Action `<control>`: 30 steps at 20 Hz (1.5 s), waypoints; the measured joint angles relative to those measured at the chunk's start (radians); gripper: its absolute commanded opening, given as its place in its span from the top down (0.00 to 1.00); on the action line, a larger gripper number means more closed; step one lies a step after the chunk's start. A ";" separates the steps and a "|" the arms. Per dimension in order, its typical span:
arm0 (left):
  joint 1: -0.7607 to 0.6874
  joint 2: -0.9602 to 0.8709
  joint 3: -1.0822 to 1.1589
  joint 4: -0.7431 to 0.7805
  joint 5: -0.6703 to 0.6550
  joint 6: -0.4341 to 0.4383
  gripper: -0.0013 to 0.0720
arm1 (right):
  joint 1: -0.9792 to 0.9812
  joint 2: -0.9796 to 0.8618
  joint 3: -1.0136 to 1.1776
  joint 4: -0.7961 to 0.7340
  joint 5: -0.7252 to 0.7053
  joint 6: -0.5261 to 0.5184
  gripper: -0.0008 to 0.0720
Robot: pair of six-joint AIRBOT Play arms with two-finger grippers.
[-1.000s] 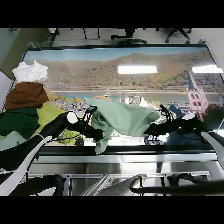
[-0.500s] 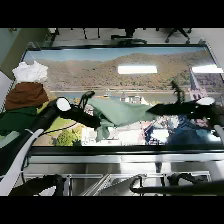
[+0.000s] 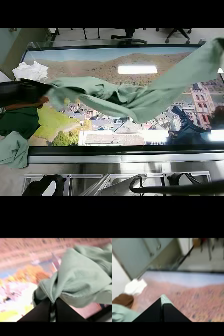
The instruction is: Fold the shirts.
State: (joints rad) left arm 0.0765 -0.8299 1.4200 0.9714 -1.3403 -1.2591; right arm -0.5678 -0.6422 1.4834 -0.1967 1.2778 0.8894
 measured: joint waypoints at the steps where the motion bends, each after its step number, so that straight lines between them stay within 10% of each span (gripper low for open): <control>1: 0.036 0.037 0.015 0.000 -0.006 0.010 0.95 | -0.015 0.018 0.026 0.006 -0.005 0.000 0.96; 8: 0.145 0.169 -0.204 -0.037 -0.001 0.048 0.95 | -0.045 0.016 -0.010 -0.001 0.031 0.004 0.96; 16: 0.152 -0.106 -0.660 -0.315 0.076 0.222 0.95 | 0.191 -0.192 -0.496 -0.060 -0.105 -0.100 0.94; 18: 0.151 -0.216 -0.704 -0.340 0.095 0.255 0.95 | 0.247 -0.295 -0.550 -0.075 -0.176 -0.128 0.65; 23: 0.151 -0.456 -0.662 -0.364 0.090 0.303 0.95 | 0.257 -0.453 -0.541 -0.092 -0.190 -0.171 0.37; 30: 0.151 -0.565 -0.505 -0.370 0.046 0.316 0.95 | 0.108 -0.339 -0.557 -0.386 -0.058 0.002 0.37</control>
State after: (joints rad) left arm 0.2276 -1.3952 0.9146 0.6014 -1.2945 -0.9432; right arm -0.4599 -0.9810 0.9260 -0.5823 1.2201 0.8913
